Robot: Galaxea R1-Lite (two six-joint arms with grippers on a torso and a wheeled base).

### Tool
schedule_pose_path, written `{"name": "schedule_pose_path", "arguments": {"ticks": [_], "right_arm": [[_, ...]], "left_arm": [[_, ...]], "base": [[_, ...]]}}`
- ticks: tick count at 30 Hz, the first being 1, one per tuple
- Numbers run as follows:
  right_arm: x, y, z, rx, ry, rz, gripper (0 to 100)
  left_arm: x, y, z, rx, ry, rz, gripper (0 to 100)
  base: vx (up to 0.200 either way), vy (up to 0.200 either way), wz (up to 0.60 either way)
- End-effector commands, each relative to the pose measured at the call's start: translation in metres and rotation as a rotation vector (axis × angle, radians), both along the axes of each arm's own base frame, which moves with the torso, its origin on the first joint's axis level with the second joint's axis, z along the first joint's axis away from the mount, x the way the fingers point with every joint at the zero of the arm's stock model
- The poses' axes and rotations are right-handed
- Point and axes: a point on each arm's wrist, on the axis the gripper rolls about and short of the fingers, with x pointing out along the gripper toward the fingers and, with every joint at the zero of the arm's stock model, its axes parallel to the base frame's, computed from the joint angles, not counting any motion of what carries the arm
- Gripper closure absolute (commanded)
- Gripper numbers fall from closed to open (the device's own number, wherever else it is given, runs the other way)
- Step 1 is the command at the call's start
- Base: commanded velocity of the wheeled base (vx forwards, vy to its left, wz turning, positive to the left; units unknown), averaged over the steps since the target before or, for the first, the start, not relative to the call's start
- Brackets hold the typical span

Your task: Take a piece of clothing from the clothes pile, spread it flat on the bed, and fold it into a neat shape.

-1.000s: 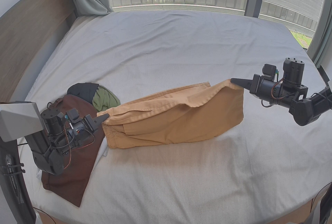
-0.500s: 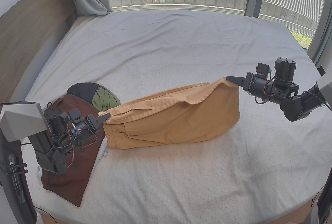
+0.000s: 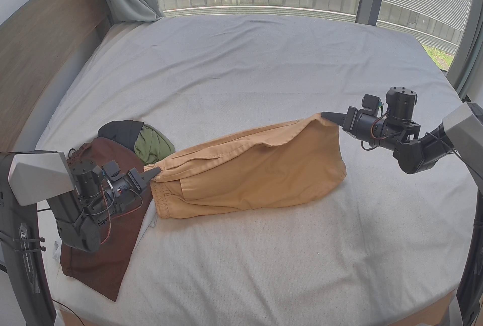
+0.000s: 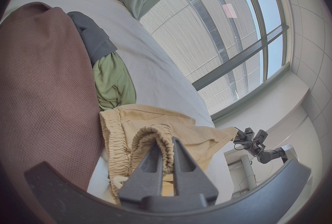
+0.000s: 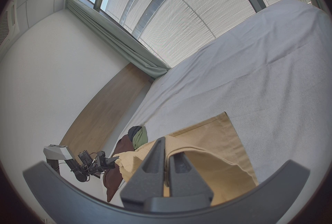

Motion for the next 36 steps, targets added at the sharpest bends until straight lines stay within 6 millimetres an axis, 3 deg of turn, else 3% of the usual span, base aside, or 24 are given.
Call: {"name": "schedule_pose_path", "arguments": {"ticks": [1, 6, 18, 19, 23, 24, 36], "right_arm": [[0.011, 0.002, -0.021, -0.004, 0.034, 0.001, 100], [0.019, 0.003, -0.034, -0.006, 0.044, 0.001, 100], [0.028, 0.005, -0.04, -0.006, 0.029, -0.013, 100], [0.029, 0.004, -0.04, -0.004, 0.021, -0.015, 100], [0.032, 0.005, -0.039, -0.001, -0.001, -0.022, 100], [0.034, 0.005, -0.038, -0.001, -0.009, -0.034, 0], [0.038, 0.013, -0.038, 0.001, -0.035, -0.085, 0]], "left_arm": [[0.005, 0.001, -0.009, 0.003, 0.011, 0.018, 100], [0.009, 0.001, -0.014, 0.004, 0.011, 0.027, 100], [0.012, 0.002, -0.014, 0.007, 0.004, 0.031, 100], [0.012, 0.002, -0.014, 0.007, 0.004, 0.031, 0], [0.013, 0.004, -0.015, 0.005, 0.005, 0.037, 0], [0.013, 0.005, -0.014, 0.004, 0.004, 0.037, 0], [0.017, 0.014, -0.007, 0.001, -0.028, 0.064, 0]], "base": [[0.0, 0.0, 0.0], [0.0, 0.0, 0.0], [0.0, 0.0, 0.0], [0.0, 0.0, 0.0], [0.0, 0.0, 0.0], [0.0, 0.0, 0.0], [0.0, 0.0, 0.0]]}}
